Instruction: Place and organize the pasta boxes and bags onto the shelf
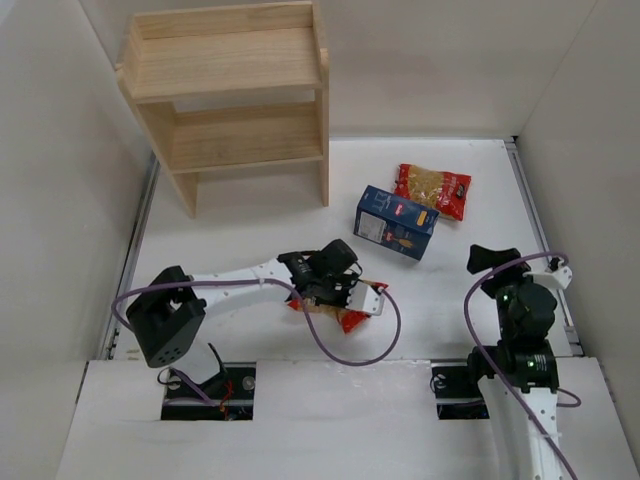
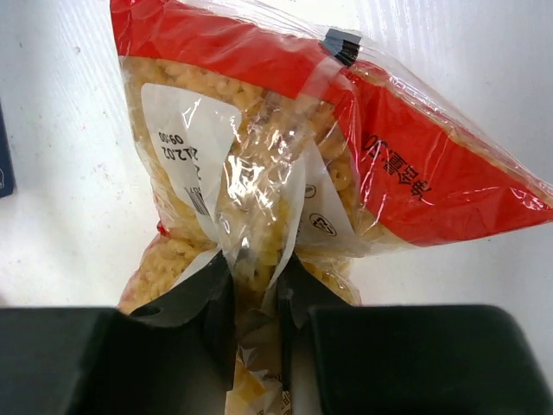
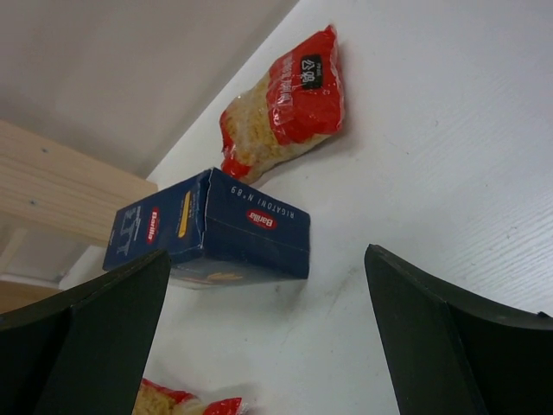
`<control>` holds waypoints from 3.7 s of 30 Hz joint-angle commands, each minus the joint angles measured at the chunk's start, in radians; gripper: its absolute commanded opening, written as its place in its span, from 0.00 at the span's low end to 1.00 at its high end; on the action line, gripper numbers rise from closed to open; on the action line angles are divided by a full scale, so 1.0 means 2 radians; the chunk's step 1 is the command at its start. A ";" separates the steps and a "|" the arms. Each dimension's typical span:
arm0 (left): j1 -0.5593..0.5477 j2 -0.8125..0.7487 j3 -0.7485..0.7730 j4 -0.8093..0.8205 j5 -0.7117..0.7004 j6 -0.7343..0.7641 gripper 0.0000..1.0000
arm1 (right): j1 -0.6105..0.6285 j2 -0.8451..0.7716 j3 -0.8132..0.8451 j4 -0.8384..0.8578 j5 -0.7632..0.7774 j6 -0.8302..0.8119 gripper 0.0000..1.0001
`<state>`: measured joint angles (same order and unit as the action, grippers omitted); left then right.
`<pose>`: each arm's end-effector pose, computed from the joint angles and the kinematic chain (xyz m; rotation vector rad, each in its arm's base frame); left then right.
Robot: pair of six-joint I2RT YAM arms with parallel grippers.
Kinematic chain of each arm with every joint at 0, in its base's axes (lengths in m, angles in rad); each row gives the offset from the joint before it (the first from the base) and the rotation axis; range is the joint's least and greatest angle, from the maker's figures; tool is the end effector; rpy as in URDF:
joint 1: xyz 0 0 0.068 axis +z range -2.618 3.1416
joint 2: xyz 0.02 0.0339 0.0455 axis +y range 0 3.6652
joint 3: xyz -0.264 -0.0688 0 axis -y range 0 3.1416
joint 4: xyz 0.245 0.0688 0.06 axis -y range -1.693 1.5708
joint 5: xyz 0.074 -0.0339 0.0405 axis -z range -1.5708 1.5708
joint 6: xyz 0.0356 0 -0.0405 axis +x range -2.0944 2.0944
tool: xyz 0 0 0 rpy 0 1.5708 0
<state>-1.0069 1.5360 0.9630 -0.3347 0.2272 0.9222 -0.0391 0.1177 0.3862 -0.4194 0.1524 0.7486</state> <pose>0.1622 -0.2715 0.2093 2.0859 1.3281 -0.3177 0.0858 -0.0088 0.2509 0.7697 1.5559 0.3931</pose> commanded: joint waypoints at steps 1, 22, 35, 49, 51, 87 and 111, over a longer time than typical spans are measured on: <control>0.004 -0.022 -0.014 -0.028 -0.014 -0.012 0.06 | 0.022 0.013 0.003 -0.004 0.030 -0.006 1.00; 0.144 -0.194 0.315 -0.004 -0.178 0.064 0.03 | 0.054 0.191 0.067 0.095 0.030 -0.048 1.00; 0.463 0.036 0.646 0.198 0.059 0.219 0.06 | 0.125 0.376 0.129 0.180 0.033 -0.054 1.00; 0.529 0.162 0.715 0.269 0.134 0.200 0.07 | 0.159 0.443 0.150 0.181 0.036 -0.048 1.00; 0.542 0.151 0.707 0.267 0.137 0.200 0.07 | 0.159 0.440 0.149 0.179 0.036 -0.048 1.00; 0.565 -0.013 0.500 0.271 0.120 0.186 1.00 | 0.051 0.777 0.496 0.086 0.009 -0.079 1.00; 0.607 -0.116 0.354 0.306 0.090 0.152 1.00 | 0.082 1.063 0.704 -0.132 0.077 -0.176 0.19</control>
<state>0.1902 1.3487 1.6680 0.1390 0.4374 1.2289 0.1188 2.1750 1.8080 -0.5812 0.3511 0.4240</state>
